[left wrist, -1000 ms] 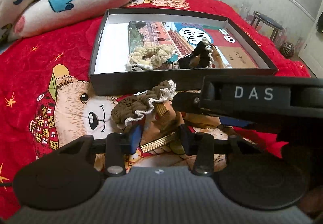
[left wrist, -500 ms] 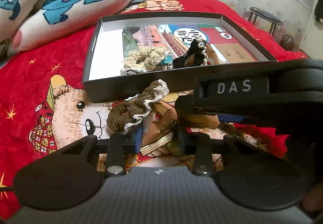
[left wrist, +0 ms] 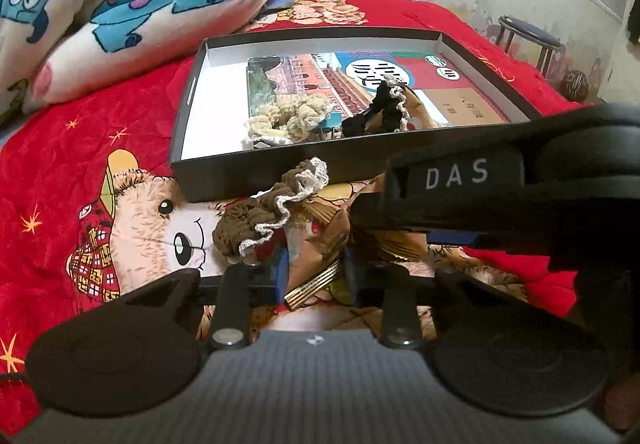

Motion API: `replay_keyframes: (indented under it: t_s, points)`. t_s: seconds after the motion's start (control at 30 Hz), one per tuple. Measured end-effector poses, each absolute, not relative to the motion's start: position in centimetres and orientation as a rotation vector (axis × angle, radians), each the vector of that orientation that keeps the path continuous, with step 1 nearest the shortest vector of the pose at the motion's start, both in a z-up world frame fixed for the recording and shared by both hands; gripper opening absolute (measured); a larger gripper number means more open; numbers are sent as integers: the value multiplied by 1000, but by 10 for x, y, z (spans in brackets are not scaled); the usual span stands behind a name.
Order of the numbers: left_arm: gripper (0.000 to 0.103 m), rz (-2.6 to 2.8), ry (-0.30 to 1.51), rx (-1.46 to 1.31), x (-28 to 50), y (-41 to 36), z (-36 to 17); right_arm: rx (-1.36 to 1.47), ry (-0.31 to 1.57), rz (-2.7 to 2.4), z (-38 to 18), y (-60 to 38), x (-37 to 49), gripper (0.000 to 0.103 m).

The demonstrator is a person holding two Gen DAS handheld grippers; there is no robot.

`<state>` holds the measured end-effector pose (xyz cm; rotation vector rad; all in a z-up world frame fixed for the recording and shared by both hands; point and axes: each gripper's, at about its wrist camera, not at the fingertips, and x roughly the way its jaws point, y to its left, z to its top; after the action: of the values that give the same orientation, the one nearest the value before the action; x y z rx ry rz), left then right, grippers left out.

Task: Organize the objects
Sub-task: 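Grasp a brown wrapped candy with the right gripper while the left grasps another candy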

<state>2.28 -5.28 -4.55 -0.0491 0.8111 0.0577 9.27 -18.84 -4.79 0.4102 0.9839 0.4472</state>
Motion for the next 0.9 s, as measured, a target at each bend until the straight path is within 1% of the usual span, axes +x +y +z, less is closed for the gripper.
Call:
replay_keyframes:
  t_s: [0.3, 0.9]
  points:
    - [26, 43, 813, -61, 19, -54, -42, 386, 960, 447, -38, -188, 82, 33]
    - [25, -18, 808, -47, 9, -69, -34, 399, 894, 452, -22, -194, 75, 33]
